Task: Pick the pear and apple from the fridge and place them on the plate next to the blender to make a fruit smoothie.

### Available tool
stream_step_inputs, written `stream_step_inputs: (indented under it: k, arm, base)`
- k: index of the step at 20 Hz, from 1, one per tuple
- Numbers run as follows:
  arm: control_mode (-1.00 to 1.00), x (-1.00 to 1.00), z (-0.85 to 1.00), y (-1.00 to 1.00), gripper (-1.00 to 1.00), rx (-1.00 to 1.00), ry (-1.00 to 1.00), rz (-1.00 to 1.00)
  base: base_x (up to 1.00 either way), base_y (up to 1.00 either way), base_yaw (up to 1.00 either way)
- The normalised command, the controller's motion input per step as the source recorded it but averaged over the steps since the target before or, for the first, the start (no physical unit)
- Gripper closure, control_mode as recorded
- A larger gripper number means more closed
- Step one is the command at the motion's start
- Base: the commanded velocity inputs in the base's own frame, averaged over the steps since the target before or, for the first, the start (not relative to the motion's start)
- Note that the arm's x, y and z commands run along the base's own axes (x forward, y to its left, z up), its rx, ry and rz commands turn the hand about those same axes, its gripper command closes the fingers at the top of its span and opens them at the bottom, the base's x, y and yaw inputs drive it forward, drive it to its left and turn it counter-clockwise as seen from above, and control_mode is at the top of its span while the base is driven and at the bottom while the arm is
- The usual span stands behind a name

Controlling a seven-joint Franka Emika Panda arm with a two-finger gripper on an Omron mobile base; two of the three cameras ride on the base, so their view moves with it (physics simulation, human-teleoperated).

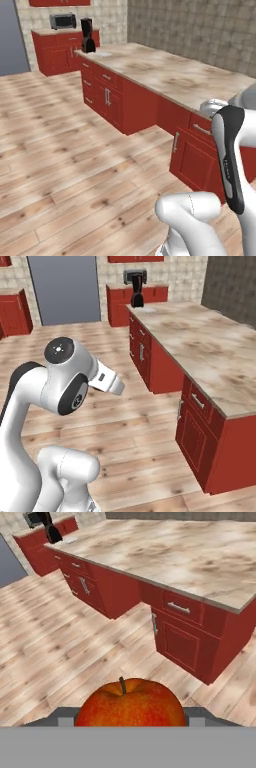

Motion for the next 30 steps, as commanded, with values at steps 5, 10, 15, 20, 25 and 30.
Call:
stream_step_inputs:
  k: [5, 10, 15, 20, 25, 30]
  arm:
    - [1.00, 0.00, 0.00, 0.00, 1.00, 0.00, 0.00, 0.00]
    - [1.00, 0.00, 0.00, 0.00, 1.00, 0.00, 0.00, 0.00]
    - [1.00, 0.00, 0.00, 0.00, 1.00, 0.00, 0.00, 0.00]
    - [1.00, 0.00, 0.00, 0.00, 1.00, 0.00, 0.00, 0.00]
    - [1.00, 0.00, 0.00, 0.00, 1.00, 0.00, 0.00, 0.00]
    - [1.00, 0.00, 0.00, 0.00, 1.00, 0.00, 0.00, 0.00]
  base:
    - [1.00, 0.00, 0.18]
    - [1.00, 0.01, 0.03]
    - [1.00, 0.00, 0.00]
    - [1.00, 0.01, 0.00]
    - [1.00, 0.07, 0.00]
    - [1.00, 0.28, -0.03]
